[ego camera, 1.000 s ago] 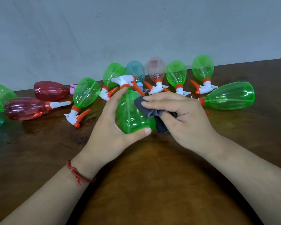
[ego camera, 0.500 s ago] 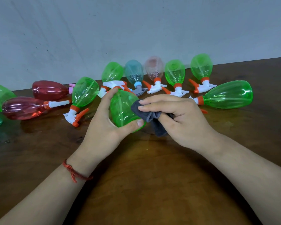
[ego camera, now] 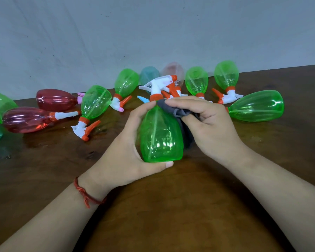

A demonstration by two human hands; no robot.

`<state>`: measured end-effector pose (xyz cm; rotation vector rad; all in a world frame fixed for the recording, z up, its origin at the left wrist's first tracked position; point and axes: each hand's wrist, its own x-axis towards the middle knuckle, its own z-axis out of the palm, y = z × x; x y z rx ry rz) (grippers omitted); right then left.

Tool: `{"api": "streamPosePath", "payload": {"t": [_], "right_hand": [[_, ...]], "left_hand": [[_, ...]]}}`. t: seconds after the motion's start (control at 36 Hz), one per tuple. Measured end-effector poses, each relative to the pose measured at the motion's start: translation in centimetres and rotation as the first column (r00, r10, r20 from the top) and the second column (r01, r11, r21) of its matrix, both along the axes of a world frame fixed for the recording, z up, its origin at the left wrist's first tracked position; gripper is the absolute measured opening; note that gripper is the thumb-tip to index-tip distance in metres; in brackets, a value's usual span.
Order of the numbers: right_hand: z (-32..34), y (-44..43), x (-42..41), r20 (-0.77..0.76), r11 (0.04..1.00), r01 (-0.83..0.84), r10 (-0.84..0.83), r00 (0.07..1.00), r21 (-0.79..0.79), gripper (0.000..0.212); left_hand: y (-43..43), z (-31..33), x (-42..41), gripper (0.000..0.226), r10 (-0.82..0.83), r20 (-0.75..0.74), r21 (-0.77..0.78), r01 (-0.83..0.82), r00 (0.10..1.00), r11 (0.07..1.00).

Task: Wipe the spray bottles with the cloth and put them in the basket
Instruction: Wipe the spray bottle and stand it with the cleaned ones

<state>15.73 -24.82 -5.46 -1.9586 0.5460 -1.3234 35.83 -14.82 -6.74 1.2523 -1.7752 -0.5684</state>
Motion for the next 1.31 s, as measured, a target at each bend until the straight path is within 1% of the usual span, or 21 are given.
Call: {"api": "streamPosePath", "payload": {"t": [0.11,0.19,0.25,0.33,0.47,0.64,0.75,0.89,1.03,1.14,1.22,1.31], "right_hand": [[-0.5,0.0,0.0,-0.053,0.999,0.03,-0.032,0.998,-0.038,0.047],[-0.7,0.0,0.1,-0.096,0.995,0.023,-0.033,0.995,-0.096,0.047],[-0.6,0.0,-0.1,-0.129,0.992,0.015,-0.03,0.991,-0.122,0.05],[-0.5,0.2,-0.3,-0.17,0.987,0.008,-0.036,0.985,-0.162,0.054],[-0.5,0.8,-0.2,-0.217,0.979,-0.04,-0.004,0.976,-0.201,0.051],[-0.4,1.0,-0.3,-0.248,0.976,-0.058,0.004,0.969,-0.211,0.056],[-0.4,0.9,-0.3,-0.255,0.976,-0.068,0.012,0.967,-0.209,0.054],[-0.7,0.7,-0.3,-0.273,0.969,-0.07,0.003,0.962,-0.237,0.057],[-0.9,0.6,-0.1,-0.227,0.987,-0.035,-0.001,0.974,-0.156,0.056],[-0.7,0.1,-0.2,-0.194,0.999,-0.02,0.011,0.981,-0.045,0.055],[-0.3,-0.1,-0.1,-0.136,0.995,-0.044,0.055,0.989,0.085,0.051],[0.1,0.0,-0.2,-0.009,0.956,-0.098,0.104,0.994,0.275,0.051]], "left_hand": [[-0.3,-0.1,-0.2,0.119,0.032,0.05,-0.046,-0.03,0.998,0.998],[-0.4,-0.2,-0.3,0.117,0.076,0.073,-0.094,-0.069,0.994,0.993],[-0.4,-0.1,-0.3,0.116,0.105,0.045,-0.09,-0.101,0.993,0.991],[-0.6,-0.1,-0.1,0.113,0.173,-0.038,-0.067,-0.175,0.984,0.982],[-1.2,-0.4,1.1,0.109,0.286,-0.186,-0.032,-0.297,0.94,0.954],[-1.3,-0.2,1.3,0.107,0.376,-0.17,-0.031,-0.387,0.911,0.922],[-1.4,-0.4,1.4,0.108,0.386,-0.185,-0.015,-0.395,0.904,0.918],[-1.4,-0.4,1.4,0.11,0.38,-0.179,0.007,-0.385,0.907,0.923],[-0.7,-0.3,0.6,0.11,0.282,-0.086,-0.006,-0.284,0.955,0.959],[-0.5,-0.3,0.3,0.115,0.202,-0.007,-0.006,-0.202,0.979,0.979],[-0.4,-0.3,-0.3,0.115,0.127,0.012,0.002,-0.127,0.992,0.992],[-0.1,-0.3,-0.8,0.116,0.083,0.03,-0.015,-0.083,0.996,0.996]]}}
